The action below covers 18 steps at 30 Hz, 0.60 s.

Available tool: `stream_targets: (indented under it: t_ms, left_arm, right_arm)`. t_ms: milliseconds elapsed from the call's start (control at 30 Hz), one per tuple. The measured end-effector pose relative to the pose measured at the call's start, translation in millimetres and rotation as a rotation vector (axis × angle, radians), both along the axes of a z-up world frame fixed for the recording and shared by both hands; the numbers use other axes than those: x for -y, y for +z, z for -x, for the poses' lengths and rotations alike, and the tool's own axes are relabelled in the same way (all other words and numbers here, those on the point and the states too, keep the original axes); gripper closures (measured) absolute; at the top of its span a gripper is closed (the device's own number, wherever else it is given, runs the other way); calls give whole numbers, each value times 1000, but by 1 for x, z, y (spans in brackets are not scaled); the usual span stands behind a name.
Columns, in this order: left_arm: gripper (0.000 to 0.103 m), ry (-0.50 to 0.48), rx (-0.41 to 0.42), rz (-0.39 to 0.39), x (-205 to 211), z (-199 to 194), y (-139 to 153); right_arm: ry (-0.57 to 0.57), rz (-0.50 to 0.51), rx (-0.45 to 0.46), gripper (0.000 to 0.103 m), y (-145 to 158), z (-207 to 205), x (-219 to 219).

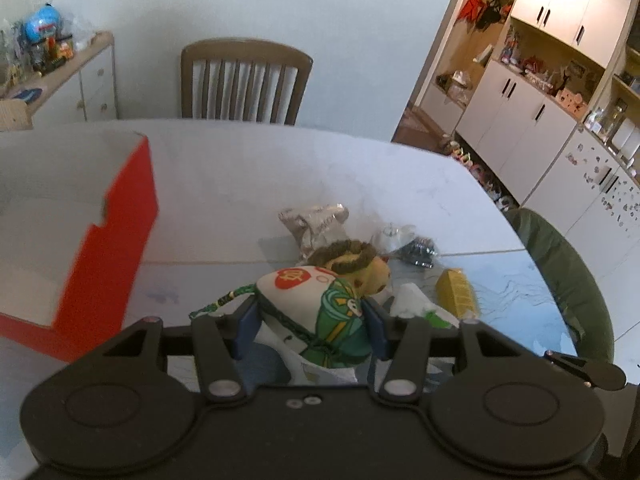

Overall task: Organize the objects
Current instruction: 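Carry green plush with left tool while right tool carries white bag to box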

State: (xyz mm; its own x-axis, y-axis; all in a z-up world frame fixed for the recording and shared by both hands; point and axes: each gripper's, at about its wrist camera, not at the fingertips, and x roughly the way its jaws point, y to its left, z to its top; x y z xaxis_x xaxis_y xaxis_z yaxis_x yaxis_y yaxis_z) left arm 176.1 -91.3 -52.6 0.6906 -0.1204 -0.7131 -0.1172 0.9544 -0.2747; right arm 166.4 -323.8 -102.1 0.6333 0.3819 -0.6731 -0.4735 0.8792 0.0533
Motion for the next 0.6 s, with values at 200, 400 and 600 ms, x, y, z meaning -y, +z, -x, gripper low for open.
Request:
stream_targets:
  t_ms: [200, 400, 600]
  left_arm:
    - [50, 32, 21, 23, -21, 18, 24]
    - [50, 63, 48, 46, -57, 34, 43]
    - [50, 88, 58, 87, -104, 45, 52]
  right_arm:
    - [-3, -42, -24, 82, 23, 10, -2]
    - [7, -56, -51, 82, 51, 13, -20]
    - [6, -37, -67, 82, 71, 13, -59]
